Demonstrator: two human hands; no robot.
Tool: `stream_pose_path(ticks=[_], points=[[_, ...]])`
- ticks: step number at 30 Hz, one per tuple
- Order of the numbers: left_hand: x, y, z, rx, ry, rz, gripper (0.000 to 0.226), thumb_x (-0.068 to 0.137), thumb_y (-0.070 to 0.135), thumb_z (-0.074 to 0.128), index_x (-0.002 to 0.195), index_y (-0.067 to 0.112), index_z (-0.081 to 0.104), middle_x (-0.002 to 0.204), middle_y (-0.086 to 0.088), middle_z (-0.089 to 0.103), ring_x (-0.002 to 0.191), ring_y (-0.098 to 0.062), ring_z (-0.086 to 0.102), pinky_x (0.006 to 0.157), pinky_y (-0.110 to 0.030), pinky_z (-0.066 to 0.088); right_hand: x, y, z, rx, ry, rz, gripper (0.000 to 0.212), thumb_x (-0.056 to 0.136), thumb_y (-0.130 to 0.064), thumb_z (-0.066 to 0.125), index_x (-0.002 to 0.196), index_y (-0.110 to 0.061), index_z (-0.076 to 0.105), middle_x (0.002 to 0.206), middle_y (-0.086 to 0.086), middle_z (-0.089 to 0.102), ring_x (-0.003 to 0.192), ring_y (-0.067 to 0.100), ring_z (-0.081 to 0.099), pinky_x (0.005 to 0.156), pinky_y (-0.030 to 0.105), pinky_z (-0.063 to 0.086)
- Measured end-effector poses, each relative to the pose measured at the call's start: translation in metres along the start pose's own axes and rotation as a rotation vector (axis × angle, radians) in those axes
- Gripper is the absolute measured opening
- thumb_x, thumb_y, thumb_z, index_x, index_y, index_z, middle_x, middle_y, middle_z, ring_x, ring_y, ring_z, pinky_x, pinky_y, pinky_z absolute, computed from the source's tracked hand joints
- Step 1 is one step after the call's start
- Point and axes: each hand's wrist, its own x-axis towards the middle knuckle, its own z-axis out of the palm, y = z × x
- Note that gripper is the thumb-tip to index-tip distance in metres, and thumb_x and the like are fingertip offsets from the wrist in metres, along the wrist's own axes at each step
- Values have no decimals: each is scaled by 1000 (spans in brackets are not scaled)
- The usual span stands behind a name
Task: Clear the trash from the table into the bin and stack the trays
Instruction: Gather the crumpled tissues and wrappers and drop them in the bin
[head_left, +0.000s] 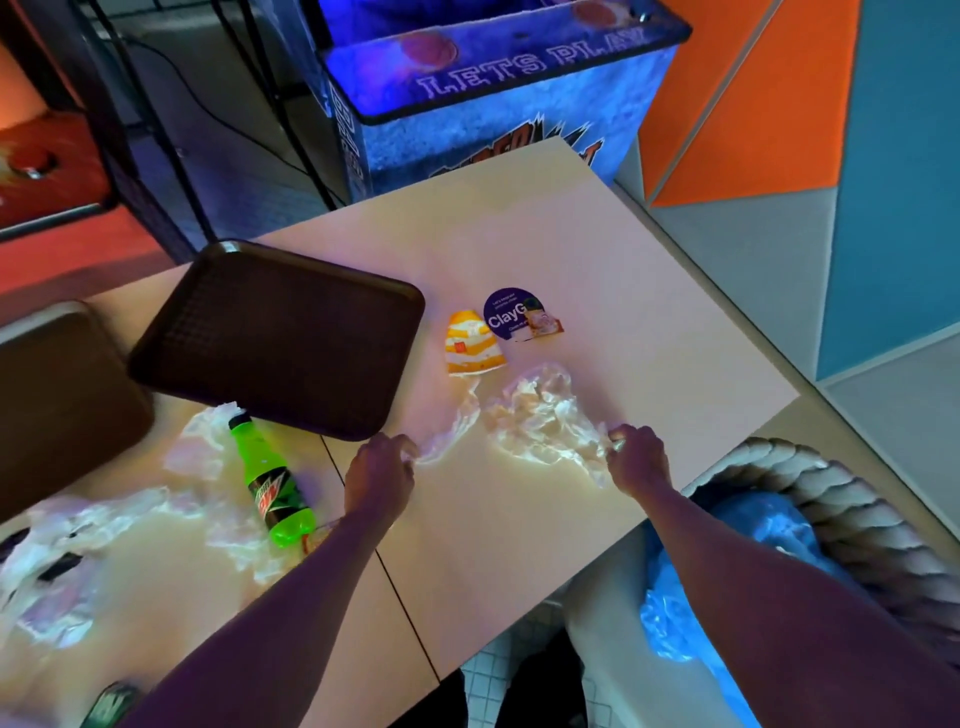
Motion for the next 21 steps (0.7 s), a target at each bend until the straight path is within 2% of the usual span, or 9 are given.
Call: stream_pose_path(ticks=[3,7,12,14,18,21], points=[[-1,2,-11,-47,26,13,22,87,14,74,104,27,79,104,-5,70,97,-27,70,80,-33,52,-13,4,-9,42,-14,-28,31,96,-18,68,126,-10,69,126,17,67,115,31,65,101,34,51],[-5,18,-34,-126,55,70,22,83,12,75,100,26,80,102,-2,72,95,-25,72,80,-34,55,-32,5,-30,136,32,-34,30,97,-23,67,123,-9,71,125,15,69,115,31,65,102,37,52],[-13,55,-59,-284,66,204,21,82,7,75,95,24,79,96,6,75,92,-14,72,81,-21,49,-55,16,-60,239,108,-34,29,97,-30,67,120,-12,72,126,13,67,114,30,65,102,36,51],[-17,70,-65,-312,65,265,22,84,7,75,96,24,77,99,6,74,94,-12,70,85,-22,51,-62,24,-71,279,138,-37,32,99,-37,63,119,-13,72,125,12,68,113,29,66,101,35,50],[-30,107,-75,-318,127,403,20,84,3,75,96,18,76,101,5,75,97,-15,71,90,-33,56,-77,54,-93,315,178,-9,29,97,-28,65,122,-14,71,127,13,67,115,28,64,100,31,47],[-41,136,-77,-333,177,476,19,85,3,75,96,18,75,100,7,75,96,-14,70,86,-32,55,-89,79,-104,368,202,27,29,95,-25,68,122,-14,71,126,12,68,117,28,63,101,32,47]])
